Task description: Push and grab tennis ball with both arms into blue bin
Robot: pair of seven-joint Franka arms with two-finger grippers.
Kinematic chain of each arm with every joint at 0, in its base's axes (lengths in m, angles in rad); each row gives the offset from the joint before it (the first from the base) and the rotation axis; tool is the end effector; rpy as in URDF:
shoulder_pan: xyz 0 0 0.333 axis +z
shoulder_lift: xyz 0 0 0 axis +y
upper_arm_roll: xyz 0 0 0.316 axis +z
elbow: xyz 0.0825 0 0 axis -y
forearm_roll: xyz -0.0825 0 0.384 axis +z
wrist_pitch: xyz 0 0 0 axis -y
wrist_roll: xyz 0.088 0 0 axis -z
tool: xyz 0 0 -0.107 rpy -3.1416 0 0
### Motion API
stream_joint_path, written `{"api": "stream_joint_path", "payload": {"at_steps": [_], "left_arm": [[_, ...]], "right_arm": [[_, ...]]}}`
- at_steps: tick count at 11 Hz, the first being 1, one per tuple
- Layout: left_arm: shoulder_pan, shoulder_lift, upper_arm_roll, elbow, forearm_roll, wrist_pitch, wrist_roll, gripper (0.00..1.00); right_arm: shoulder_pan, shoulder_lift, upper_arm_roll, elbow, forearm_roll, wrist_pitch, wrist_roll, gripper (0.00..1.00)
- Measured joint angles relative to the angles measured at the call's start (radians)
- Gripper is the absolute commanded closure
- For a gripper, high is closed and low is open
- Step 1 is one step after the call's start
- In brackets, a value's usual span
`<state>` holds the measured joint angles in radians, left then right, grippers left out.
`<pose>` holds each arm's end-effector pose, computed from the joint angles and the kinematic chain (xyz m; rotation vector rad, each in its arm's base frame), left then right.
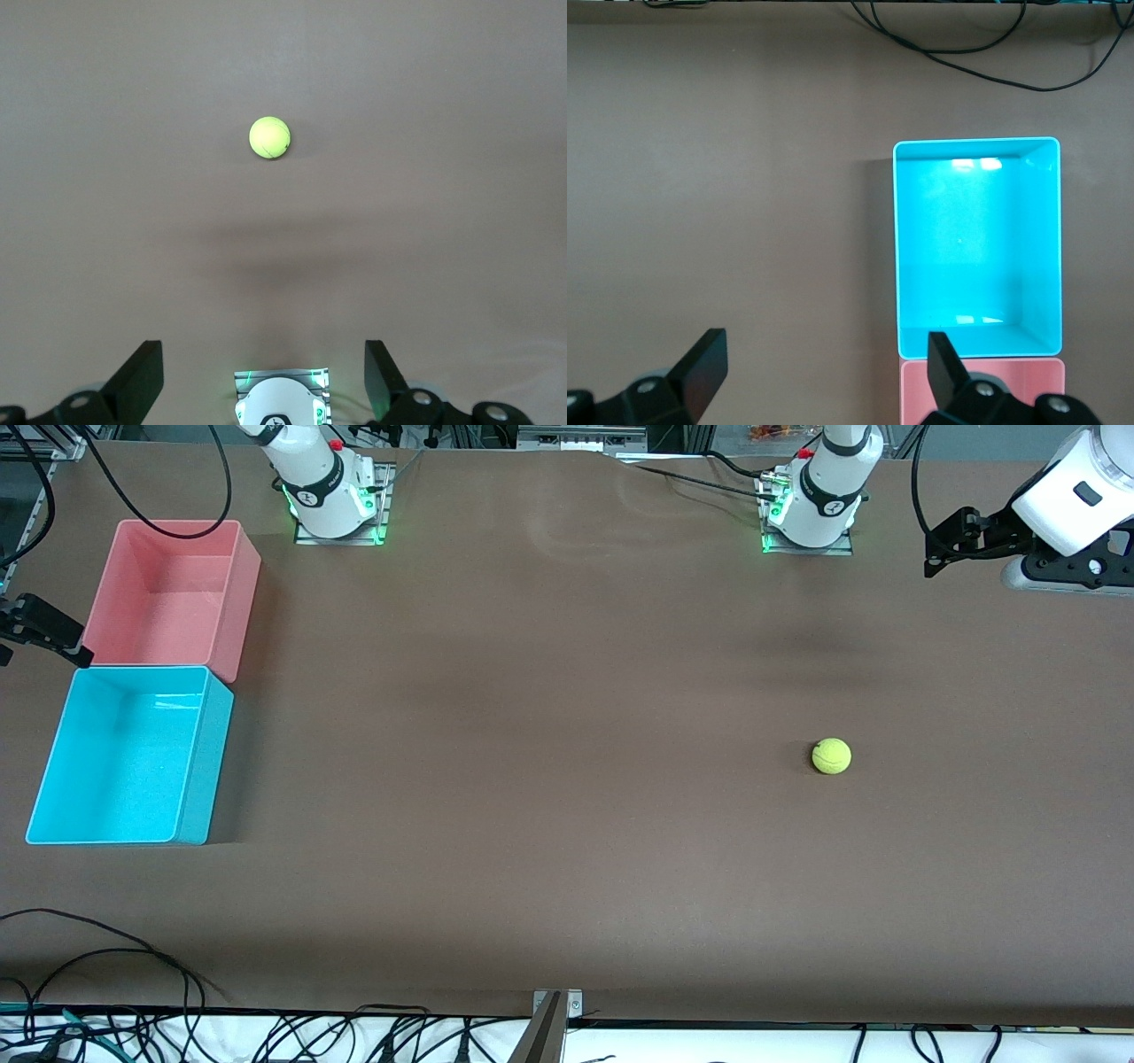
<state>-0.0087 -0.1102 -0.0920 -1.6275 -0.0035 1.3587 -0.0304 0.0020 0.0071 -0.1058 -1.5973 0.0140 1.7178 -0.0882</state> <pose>0.4936 -0.0531 0.6393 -3.1130 0.1081 0.2471 0.5679 -0.0576 0.6216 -3.1341 0.0264 -0.1791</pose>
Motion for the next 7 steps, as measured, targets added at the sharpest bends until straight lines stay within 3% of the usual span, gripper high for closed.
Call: {"api": "stream_joint_path", "payload": {"at_steps": [7], "left_arm": [[0.002,0.003,0.000,0.023,0.000,0.005,0.000,0.00]], "right_arm": [[0.000,0.000,0.000,0.000,0.000,0.000,0.000,0.00]]}}
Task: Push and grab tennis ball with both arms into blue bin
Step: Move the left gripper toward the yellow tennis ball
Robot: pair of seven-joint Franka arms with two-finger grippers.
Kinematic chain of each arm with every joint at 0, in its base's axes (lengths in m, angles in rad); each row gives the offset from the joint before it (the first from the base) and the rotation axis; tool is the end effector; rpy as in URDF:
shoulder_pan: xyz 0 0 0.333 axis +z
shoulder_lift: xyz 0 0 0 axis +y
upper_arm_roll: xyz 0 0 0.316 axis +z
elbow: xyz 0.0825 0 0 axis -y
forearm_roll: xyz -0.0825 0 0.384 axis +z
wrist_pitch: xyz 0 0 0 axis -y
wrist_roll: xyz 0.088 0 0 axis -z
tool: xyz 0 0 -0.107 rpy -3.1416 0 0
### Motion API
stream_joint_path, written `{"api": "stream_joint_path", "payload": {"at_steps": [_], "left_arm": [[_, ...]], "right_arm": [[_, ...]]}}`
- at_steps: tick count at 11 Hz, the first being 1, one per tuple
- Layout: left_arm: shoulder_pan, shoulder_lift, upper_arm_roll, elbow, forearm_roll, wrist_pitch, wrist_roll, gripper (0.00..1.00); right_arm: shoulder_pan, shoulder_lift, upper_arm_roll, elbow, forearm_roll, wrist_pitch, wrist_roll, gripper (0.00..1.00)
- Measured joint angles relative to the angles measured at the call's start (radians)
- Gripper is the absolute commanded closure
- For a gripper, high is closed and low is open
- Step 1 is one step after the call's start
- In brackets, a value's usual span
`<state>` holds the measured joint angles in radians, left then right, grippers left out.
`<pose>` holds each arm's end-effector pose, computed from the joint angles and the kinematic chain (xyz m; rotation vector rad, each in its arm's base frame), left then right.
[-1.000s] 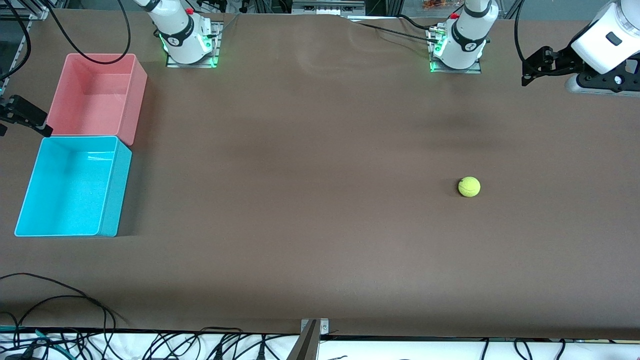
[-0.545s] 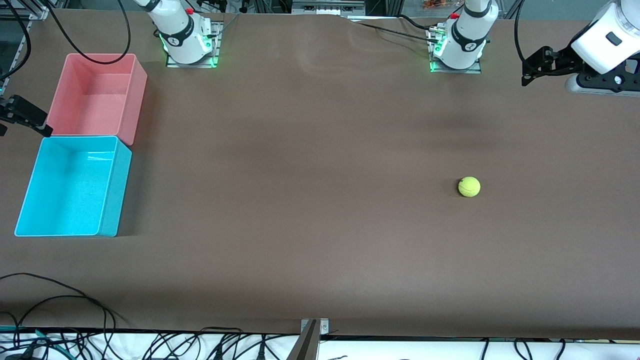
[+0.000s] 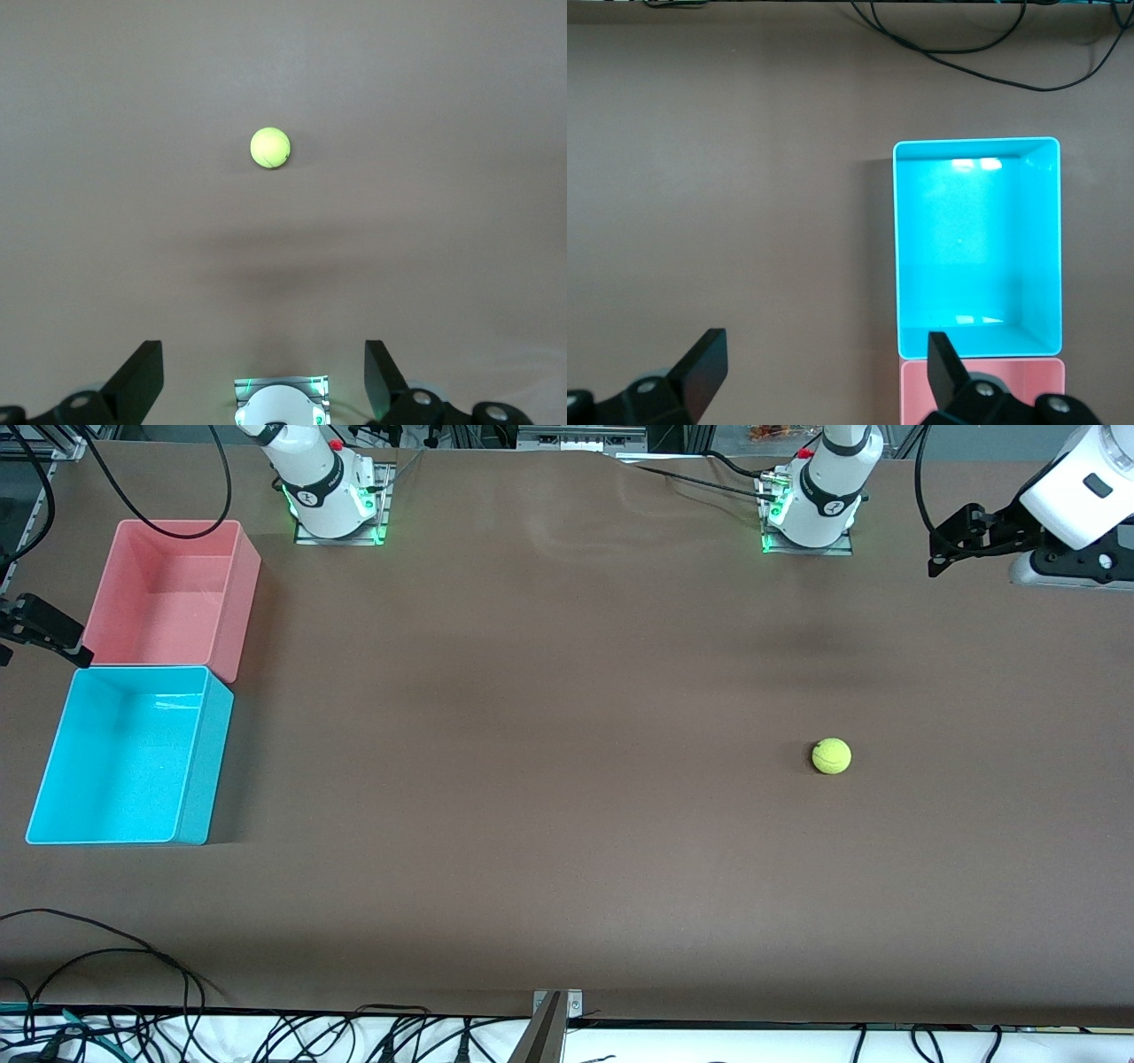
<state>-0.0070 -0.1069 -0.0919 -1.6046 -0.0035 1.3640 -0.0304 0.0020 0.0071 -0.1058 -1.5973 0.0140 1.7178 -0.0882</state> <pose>0.4956 -0.0524 0.6483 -3.1179 0.1058 0.2085 0.5679 -0.0576 0.6216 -3.1341 0.0264 -0.1791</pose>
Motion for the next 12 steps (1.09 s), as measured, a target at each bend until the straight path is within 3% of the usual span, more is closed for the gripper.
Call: {"api": "stream_joint_path", "payload": {"at_steps": [4,7,12], "left_arm": [[0.003,0.040,-0.001,-0.025,0.000,0.105,0.000,0.00],[0.011,0.068,0.000,-0.039,0.000,0.111,0.000,0.00],[0.022,0.079,0.000,-0.214,0.000,0.300,0.000,0.00]], "right_arm": [[0.000,0.000,0.000,0.000,0.000,0.000,0.000,0.00],[0.000,0.000,0.000,0.000,0.000,0.000,0.000,0.00],[0.000,0.000,0.000,0.000,0.000,0.000,0.000,0.00]]}}
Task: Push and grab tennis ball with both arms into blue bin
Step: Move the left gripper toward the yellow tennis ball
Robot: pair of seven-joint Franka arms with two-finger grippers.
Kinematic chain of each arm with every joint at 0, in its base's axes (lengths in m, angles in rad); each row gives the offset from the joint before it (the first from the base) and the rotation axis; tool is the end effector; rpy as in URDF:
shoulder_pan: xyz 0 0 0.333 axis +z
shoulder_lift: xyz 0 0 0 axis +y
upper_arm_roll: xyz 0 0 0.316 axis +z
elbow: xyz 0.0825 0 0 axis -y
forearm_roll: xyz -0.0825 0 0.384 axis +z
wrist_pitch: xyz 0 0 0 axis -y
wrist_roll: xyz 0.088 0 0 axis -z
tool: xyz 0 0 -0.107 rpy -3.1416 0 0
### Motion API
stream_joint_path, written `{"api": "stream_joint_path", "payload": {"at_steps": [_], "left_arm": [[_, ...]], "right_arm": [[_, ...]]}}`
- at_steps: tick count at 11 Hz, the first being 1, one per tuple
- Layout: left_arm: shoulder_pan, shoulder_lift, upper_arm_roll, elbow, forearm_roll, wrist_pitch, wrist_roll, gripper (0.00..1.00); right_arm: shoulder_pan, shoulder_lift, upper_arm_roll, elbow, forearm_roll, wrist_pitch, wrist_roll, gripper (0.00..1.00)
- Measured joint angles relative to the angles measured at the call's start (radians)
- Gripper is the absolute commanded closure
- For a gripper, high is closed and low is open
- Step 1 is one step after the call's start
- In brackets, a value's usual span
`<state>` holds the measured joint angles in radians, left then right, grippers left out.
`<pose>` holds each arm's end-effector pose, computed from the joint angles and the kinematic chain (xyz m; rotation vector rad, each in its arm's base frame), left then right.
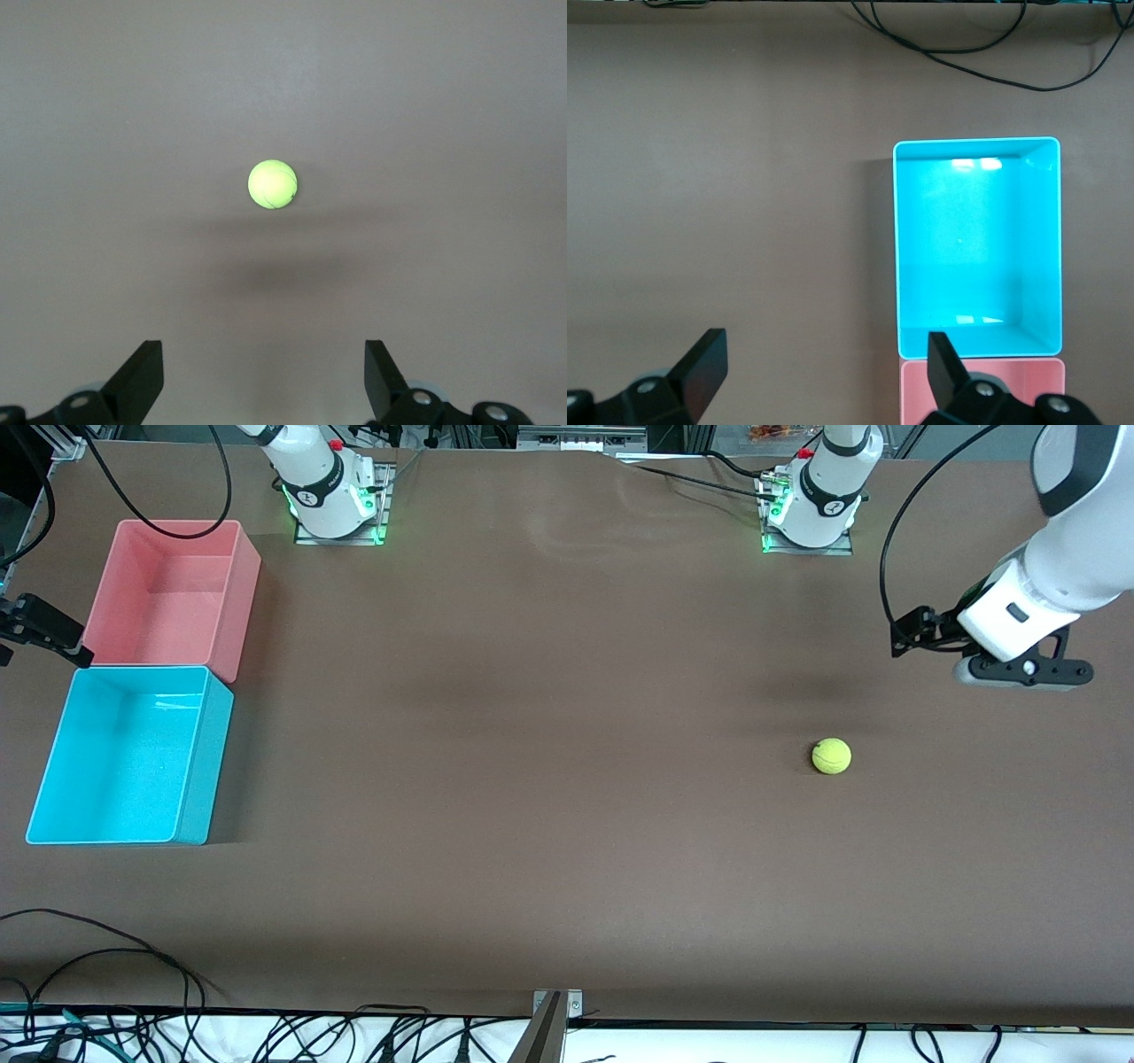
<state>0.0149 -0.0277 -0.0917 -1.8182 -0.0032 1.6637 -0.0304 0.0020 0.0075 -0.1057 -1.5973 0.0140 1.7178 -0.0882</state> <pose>0.5386 -0.0422 0.5307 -3.1283 0.0715 0.1986 0.5680 -0.0576 0.6214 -3.1341 0.0262 -0.1785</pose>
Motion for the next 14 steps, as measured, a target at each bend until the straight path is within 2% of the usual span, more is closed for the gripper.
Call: {"api": "stream_joint_path", "payload": {"at_steps": [6,10,14], "left_arm": [[0.038,0.001,0.001,-0.207,0.000,0.249,0.000,0.00],[0.038,0.001,0.000,-0.301,0.000,0.349,0.000,0.00],[0.038,0.011,0.000,-0.422,0.000,0.508,0.000,0.00]], "right_arm": [[0.000,0.000,0.000,0.000,0.000,0.000,0.000,0.00],[0.000,0.002,0.000,0.000,0.000,0.000,0.000,0.00],[0.000,0.003,0.000,0.000,0.000,0.000,0.000,0.00]]}}
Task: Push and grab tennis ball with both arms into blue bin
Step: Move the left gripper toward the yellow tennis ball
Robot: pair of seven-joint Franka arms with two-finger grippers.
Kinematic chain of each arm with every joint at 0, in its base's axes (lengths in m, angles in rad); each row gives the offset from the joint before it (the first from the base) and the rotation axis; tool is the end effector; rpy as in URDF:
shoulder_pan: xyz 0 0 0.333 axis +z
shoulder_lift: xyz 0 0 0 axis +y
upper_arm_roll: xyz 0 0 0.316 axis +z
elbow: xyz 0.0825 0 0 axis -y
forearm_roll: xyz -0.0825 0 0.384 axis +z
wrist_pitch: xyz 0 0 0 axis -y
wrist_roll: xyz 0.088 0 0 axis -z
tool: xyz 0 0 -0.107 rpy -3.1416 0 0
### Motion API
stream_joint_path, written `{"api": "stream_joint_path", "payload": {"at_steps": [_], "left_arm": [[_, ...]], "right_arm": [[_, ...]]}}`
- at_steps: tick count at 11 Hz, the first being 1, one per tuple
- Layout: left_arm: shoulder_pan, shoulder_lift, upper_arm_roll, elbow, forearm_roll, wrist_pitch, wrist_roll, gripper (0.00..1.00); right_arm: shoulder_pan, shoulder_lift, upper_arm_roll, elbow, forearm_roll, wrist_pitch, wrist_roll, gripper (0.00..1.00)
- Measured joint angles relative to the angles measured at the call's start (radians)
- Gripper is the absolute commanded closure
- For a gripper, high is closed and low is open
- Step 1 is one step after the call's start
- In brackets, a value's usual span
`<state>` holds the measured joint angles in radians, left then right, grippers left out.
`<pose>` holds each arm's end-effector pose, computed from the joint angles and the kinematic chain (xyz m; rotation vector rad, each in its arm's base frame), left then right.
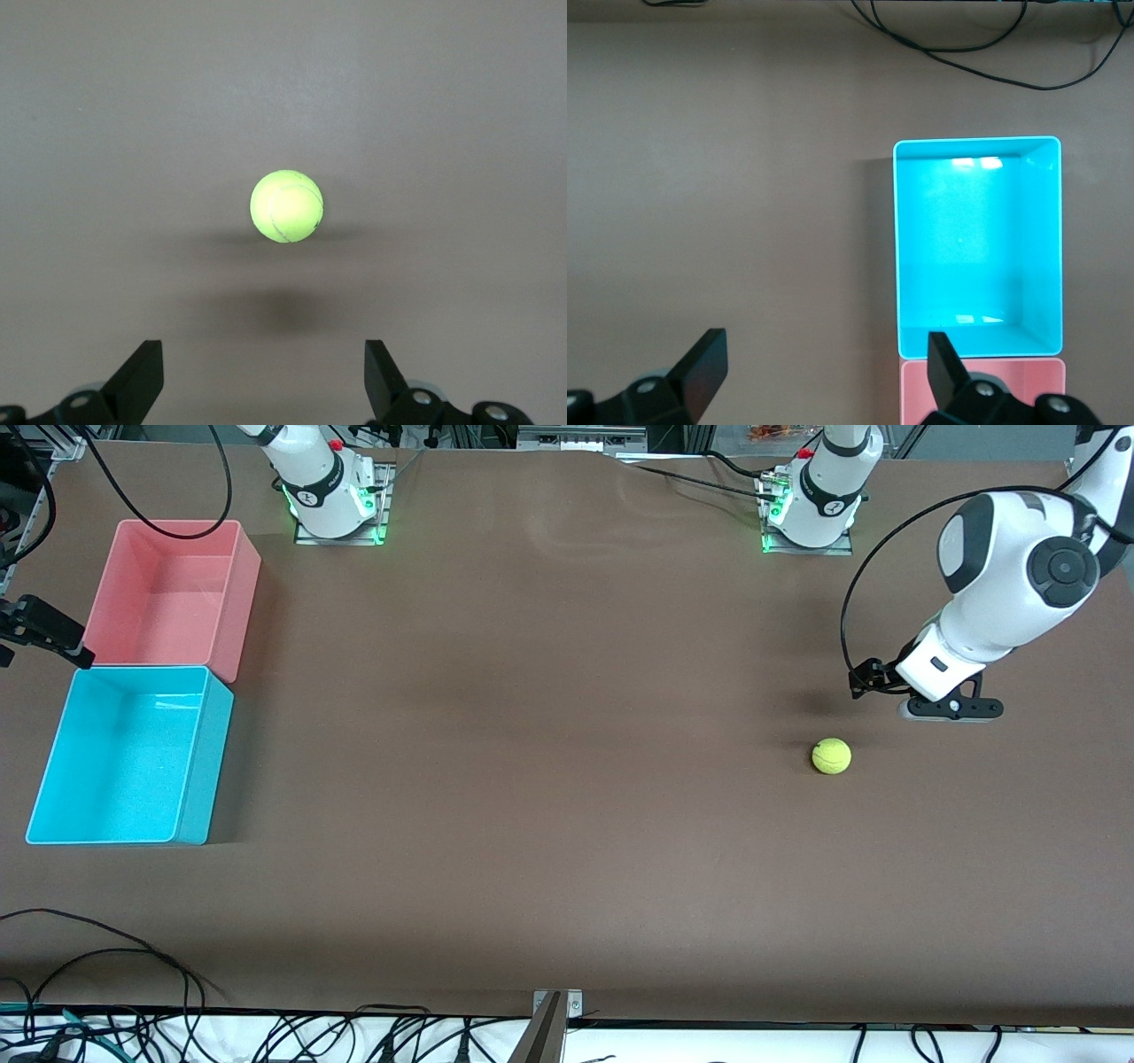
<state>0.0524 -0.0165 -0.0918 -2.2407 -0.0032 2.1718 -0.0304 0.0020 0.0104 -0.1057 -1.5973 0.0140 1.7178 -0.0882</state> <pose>0.5142 -0.0204 0.3709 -3.1397 0.0111 0.0824 0.5689 -0.0576 0.6198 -3.1344 0.0262 -0.1740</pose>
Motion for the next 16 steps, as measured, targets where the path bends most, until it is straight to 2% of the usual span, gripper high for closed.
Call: {"api": "stream_joint_path", "payload": {"at_steps": [2,3,4,5,7,9,16], "left_arm": [[0.000,0.023,0.000,-0.016,0.000,0.022,0.000,0.00],[0.000,0.037,0.000,-0.016,0.000,0.035,0.000,0.04],[0.000,0.054,0.000,-0.017,0.000,0.052,0.000,0.33],[0.000,0.072,0.000,-0.017,0.000,0.076,0.000,0.58],[-0.001,0.101,-0.001,-0.017,0.001,0.102,0.003,1.00],[-0.004,0.108,-0.002,-0.017,0.002,0.105,0.015,1.00],[-0.002,0.129,-0.001,-0.017,0.004,0.105,0.392,1.00]], "right_arm": [[0.000,0.000,0.000,0.000,0.000,0.000,0.000,0.00],[0.000,0.000,0.000,0.000,0.000,0.000,0.000,0.00],[0.000,0.001,0.000,0.000,0.000,0.000,0.000,0.00],[0.000,0.001,0.000,0.000,0.000,0.000,0.000,0.00],[0.000,0.001,0.000,0.000,0.000,0.000,0.000,0.00],[0.000,0.001,0.000,0.000,0.000,0.000,0.000,0.00],[0.000,0.001,0.000,0.000,0.000,0.000,0.000,0.00]]}}
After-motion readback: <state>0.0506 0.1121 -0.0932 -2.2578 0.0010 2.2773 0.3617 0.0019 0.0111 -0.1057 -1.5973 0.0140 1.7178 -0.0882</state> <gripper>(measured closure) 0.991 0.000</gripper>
